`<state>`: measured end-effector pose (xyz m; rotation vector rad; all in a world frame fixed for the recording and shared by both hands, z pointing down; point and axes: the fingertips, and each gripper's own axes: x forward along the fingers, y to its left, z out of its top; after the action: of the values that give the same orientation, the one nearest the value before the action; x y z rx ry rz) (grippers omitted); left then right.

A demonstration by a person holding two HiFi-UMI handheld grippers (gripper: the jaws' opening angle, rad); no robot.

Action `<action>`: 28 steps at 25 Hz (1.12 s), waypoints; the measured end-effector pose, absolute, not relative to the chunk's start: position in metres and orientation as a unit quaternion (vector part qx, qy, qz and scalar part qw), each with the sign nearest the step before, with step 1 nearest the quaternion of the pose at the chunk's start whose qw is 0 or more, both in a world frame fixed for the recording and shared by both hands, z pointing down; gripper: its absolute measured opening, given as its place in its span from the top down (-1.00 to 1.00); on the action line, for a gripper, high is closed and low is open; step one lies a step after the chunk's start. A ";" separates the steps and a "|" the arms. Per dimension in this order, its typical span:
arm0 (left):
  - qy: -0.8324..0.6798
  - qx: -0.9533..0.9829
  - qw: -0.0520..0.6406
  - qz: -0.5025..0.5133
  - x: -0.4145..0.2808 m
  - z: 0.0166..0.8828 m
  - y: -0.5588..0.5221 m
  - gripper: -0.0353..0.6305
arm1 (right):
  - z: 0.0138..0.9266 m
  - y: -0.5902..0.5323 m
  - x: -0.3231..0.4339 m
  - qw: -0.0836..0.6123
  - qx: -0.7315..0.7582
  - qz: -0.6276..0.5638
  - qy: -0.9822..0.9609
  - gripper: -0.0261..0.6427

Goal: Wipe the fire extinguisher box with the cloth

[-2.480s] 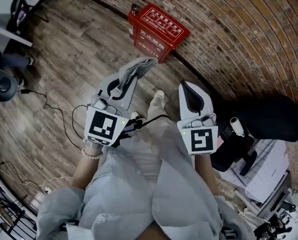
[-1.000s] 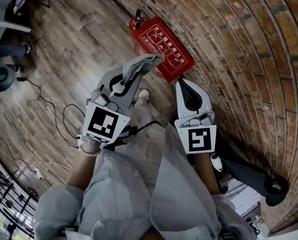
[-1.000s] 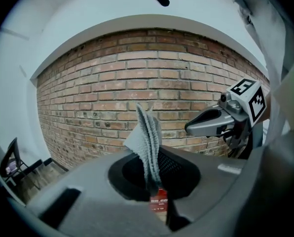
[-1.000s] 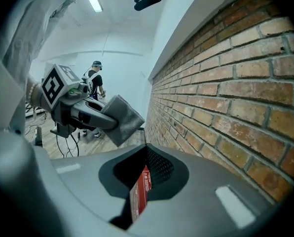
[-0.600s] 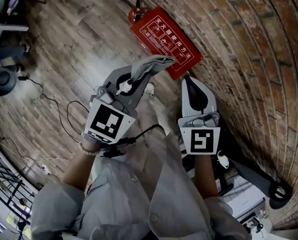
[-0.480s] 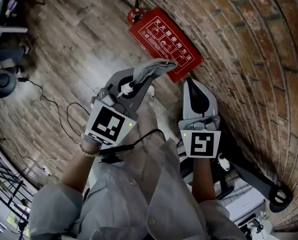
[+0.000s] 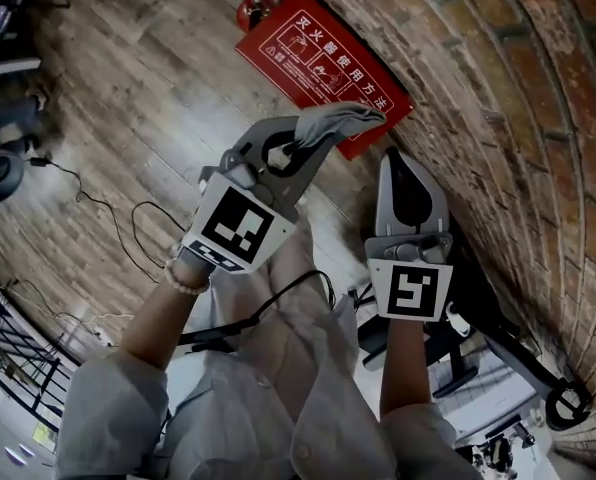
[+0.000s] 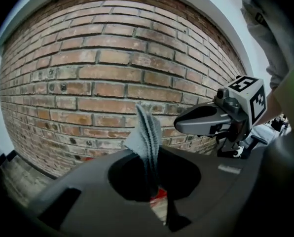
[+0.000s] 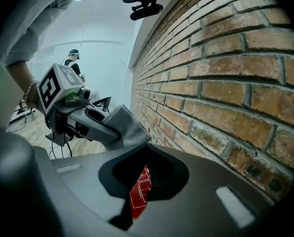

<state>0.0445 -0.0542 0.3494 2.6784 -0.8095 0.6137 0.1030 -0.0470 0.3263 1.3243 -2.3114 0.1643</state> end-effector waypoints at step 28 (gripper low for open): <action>-0.155 0.910 0.237 0.302 0.194 0.519 -0.081 0.86 | 0.401 -0.045 0.157 0.246 0.540 0.106 -0.798 0.90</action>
<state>0.1941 -0.0807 0.5188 2.4943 -0.4241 0.8279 0.1572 -0.0448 0.4006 1.4745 -2.1767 0.2896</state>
